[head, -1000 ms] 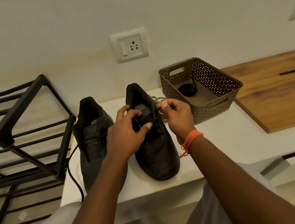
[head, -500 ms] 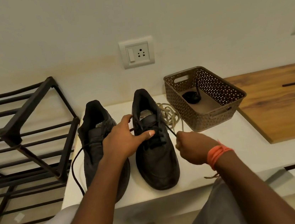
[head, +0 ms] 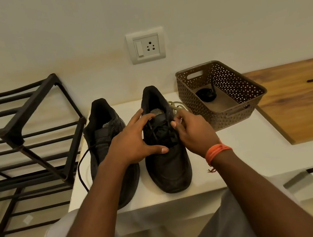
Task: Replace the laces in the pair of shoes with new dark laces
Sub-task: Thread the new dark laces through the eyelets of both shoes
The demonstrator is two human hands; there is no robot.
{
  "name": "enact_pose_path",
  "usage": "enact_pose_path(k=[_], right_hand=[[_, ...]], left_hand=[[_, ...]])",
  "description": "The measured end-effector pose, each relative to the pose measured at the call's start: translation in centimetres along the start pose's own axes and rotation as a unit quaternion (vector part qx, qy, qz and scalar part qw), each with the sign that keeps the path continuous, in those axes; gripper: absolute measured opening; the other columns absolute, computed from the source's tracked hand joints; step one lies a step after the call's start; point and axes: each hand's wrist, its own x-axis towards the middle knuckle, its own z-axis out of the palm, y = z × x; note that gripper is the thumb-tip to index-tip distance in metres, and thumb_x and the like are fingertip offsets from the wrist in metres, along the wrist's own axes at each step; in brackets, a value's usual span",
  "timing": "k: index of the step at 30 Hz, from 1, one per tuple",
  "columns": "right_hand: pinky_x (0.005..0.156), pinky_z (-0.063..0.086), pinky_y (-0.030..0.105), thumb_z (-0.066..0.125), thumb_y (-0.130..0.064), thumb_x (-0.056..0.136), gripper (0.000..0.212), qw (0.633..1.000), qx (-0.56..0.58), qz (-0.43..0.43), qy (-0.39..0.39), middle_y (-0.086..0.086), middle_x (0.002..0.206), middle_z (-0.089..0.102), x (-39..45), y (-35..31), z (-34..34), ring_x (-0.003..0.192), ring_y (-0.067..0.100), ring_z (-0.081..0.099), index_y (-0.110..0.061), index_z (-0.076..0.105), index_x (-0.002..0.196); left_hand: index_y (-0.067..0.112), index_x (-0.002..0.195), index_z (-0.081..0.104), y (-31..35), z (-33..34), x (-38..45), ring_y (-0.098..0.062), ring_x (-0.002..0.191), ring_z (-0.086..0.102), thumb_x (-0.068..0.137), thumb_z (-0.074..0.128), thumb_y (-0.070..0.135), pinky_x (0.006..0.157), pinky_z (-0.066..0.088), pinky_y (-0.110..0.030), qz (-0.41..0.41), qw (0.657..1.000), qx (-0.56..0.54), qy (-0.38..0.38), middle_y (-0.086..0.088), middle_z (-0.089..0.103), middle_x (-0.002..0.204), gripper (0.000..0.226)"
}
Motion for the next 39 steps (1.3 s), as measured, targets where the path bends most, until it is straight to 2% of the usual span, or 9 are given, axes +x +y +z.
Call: enact_pose_path(k=[4,8,12,14,18,21,28,34,39], right_hand=[[0.073,0.053,0.039,0.054,-0.028,0.09,0.016,0.987,-0.095,0.128,0.029,0.008,0.084,0.066,0.3,2.3,-1.6,0.077,0.028,0.062,-0.015,0.064,0.089],[0.076,0.054,0.037,0.066,-0.029,0.073,0.02,0.947,-0.147,0.27,-0.092,0.013,0.087,0.07,-0.8,5.6,-4.4,0.077,0.03,0.065,-0.012,0.065,0.083],[0.085,0.053,0.042,0.067,-0.03,0.087,0.035,0.986,-0.084,0.143,-0.016,0.009,0.11,0.067,-1.5,3.2,-2.9,0.099,0.029,0.063,-0.018,0.059,0.119],[0.085,0.053,0.043,0.06,-0.031,0.093,0.036,0.997,-0.031,0.072,-0.005,0.009,0.107,0.067,-1.0,1.2,-1.9,0.099,0.027,0.062,-0.02,0.055,0.126],[0.072,0.05,0.038,0.047,-0.025,0.098,0.022,0.998,-0.054,0.04,0.02,0.01,0.096,0.066,0.3,-0.3,-0.1,0.084,0.027,0.06,-0.013,0.059,0.113],[0.074,0.053,0.04,0.048,-0.023,0.097,0.024,0.995,-0.081,0.053,0.038,0.01,0.093,0.069,0.2,0.0,-0.2,0.082,0.028,0.062,-0.015,0.065,0.112],[0.071,0.043,0.033,0.06,-0.023,0.088,0.015,0.957,-0.092,0.223,0.158,0.015,0.095,0.068,-0.5,3.0,-3.5,0.09,0.036,0.062,-0.014,0.072,0.093],[0.076,0.051,0.032,0.063,-0.027,0.091,0.027,0.995,-0.011,0.076,0.056,0.0,0.087,0.067,-0.7,1.4,-1.7,0.083,0.017,0.064,-0.022,0.061,0.117],[0.067,0.05,0.033,0.057,-0.028,0.094,0.01,0.998,0.001,0.029,0.058,-0.001,0.08,0.064,0.0,0.5,-0.3,0.076,0.019,0.061,-0.019,0.062,0.093]], left_hand=[[0.05,0.141,0.024,-0.2,0.3,-0.1,-0.023,0.134,0.042,0.06,0.079,0.062,0.102,0.045,-0.052,-0.014,1.0,0.021,0.011,0.012,0.019,0.159,0.098],[0.046,0.142,0.026,0.3,0.3,-0.2,-0.019,0.131,0.045,0.064,0.081,0.056,0.102,0.045,-0.05,-0.012,1.0,-0.006,0.021,0.013,0.035,0.151,0.096],[0.042,0.144,0.028,0.2,0.2,-0.4,-0.02,0.131,0.044,0.064,0.085,0.045,0.104,0.044,-0.048,0.001,0.998,-0.066,-0.002,0.01,0.036,0.15,0.098],[0.041,0.144,0.029,0.2,0.2,-0.6,-0.019,0.13,0.044,0.064,0.086,0.043,0.104,0.044,-0.047,0.004,0.997,-0.072,-0.003,0.01,0.038,0.148,0.098],[0.042,0.143,0.03,0.5,-0.2,-0.8,-0.02,0.127,0.048,0.063,0.086,0.044,0.102,0.046,-0.049,0.0,0.999,-0.05,0.008,0.011,0.04,0.147,0.097],[0.046,0.142,0.03,0.7,-0.6,-0.8,-0.019,0.123,0.052,0.061,0.085,0.051,0.1,0.047,-0.049,-0.019,1.0,-0.013,0.019,0.014,0.043,0.146,0.098],[0.042,0.145,0.027,1.1,-0.3,-1.1,-0.019,0.123,0.052,0.064,0.084,0.048,0.099,0.047,-0.048,-0.008,0.999,-0.025,0.02,0.013,0.038,0.149,0.099],[0.038,0.145,0.03,0.7,0.0,-0.6,-0.019,0.115,0.054,0.07,0.082,0.043,0.096,0.05,-0.047,0.016,0.998,-0.058,0.004,0.011,0.039,0.147,0.091],[0.041,0.137,0.042,0.4,0.4,-0.4,-0.014,0.1,0.061,0.086,0.063,0.049,0.094,0.051,-0.046,0.016,0.996,-0.075,0.048,0.012,0.047,0.141,0.056]])
